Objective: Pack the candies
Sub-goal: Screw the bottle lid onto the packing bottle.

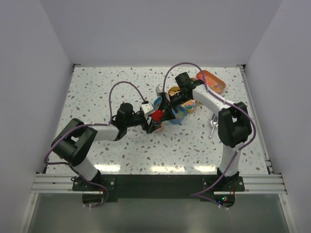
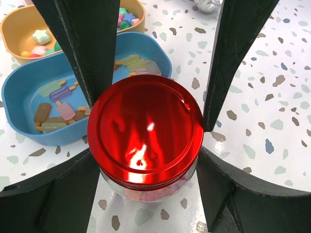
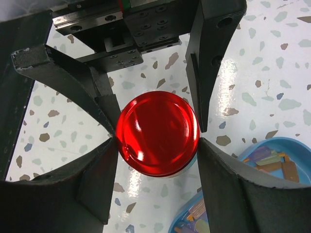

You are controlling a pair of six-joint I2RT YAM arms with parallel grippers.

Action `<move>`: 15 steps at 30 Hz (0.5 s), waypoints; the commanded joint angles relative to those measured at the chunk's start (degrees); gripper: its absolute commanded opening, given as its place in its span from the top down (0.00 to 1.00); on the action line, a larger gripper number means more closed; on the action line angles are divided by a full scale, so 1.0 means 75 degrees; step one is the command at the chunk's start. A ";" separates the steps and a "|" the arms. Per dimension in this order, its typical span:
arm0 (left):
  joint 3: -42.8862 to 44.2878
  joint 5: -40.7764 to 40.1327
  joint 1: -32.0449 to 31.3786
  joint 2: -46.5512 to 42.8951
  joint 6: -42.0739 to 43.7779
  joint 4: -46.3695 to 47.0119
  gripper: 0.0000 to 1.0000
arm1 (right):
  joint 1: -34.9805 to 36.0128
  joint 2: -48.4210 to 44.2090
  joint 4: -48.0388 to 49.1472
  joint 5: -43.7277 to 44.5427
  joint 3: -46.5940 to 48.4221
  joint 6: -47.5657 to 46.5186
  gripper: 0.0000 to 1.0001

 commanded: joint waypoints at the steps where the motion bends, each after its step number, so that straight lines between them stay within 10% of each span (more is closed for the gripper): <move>1: 0.0241 -0.0644 -0.0003 0.0065 -0.0159 0.0161 0.64 | 0.0181 -0.0362 0.0389 -0.0017 -0.0279 0.0359 0.58; 10: 0.0065 -0.2004 -0.0085 -0.0228 -0.0581 0.0325 0.75 | 0.0274 -0.1768 0.3727 0.1130 -0.2351 0.2666 0.99; 15: -0.0146 -0.2694 -0.0225 -0.0485 -0.0616 0.0453 0.78 | 0.0520 -0.2260 0.5577 0.2092 -0.3500 0.4190 1.00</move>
